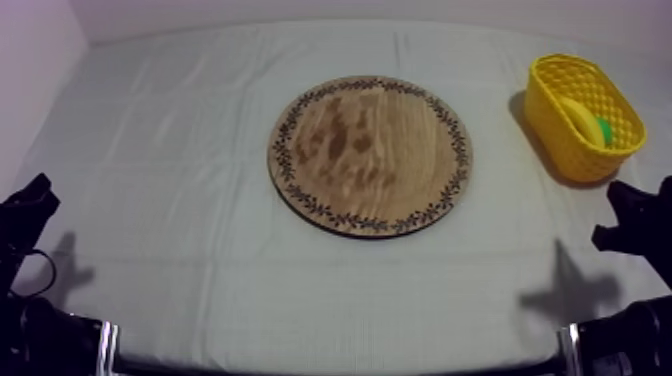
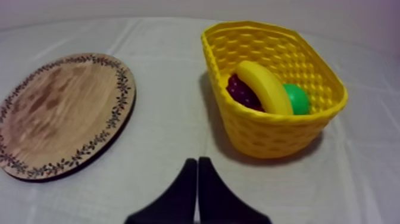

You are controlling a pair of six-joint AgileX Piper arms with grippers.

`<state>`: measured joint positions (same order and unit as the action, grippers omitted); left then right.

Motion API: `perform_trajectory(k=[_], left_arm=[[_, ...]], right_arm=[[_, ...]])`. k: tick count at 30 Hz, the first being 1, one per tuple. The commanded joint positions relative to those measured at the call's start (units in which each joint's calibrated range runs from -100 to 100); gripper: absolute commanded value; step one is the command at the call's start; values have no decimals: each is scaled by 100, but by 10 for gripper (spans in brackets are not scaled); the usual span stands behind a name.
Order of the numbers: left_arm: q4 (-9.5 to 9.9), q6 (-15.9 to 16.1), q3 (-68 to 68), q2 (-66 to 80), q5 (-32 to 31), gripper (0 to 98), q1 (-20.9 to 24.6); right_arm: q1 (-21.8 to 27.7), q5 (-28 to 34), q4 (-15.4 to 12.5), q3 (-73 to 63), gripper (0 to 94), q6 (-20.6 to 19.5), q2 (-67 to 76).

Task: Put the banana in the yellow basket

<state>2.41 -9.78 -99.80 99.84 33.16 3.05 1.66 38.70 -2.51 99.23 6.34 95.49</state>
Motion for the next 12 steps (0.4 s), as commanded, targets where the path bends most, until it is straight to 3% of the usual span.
perform_trajectory(k=[1, 5, 12], left_arm=[[1, -1, 2, -2, -1, 1, 2], [1, -1, 2, -2, -1, 1, 2], [1, -1, 2, -2, -1, 1, 2]], right_arm=[[-104, -100, 42, 8, 4, 419, 6], [-231, -146, 65, 27, 4, 652, 15], [-222, -159, 72, 32, 4, 607, 18]])
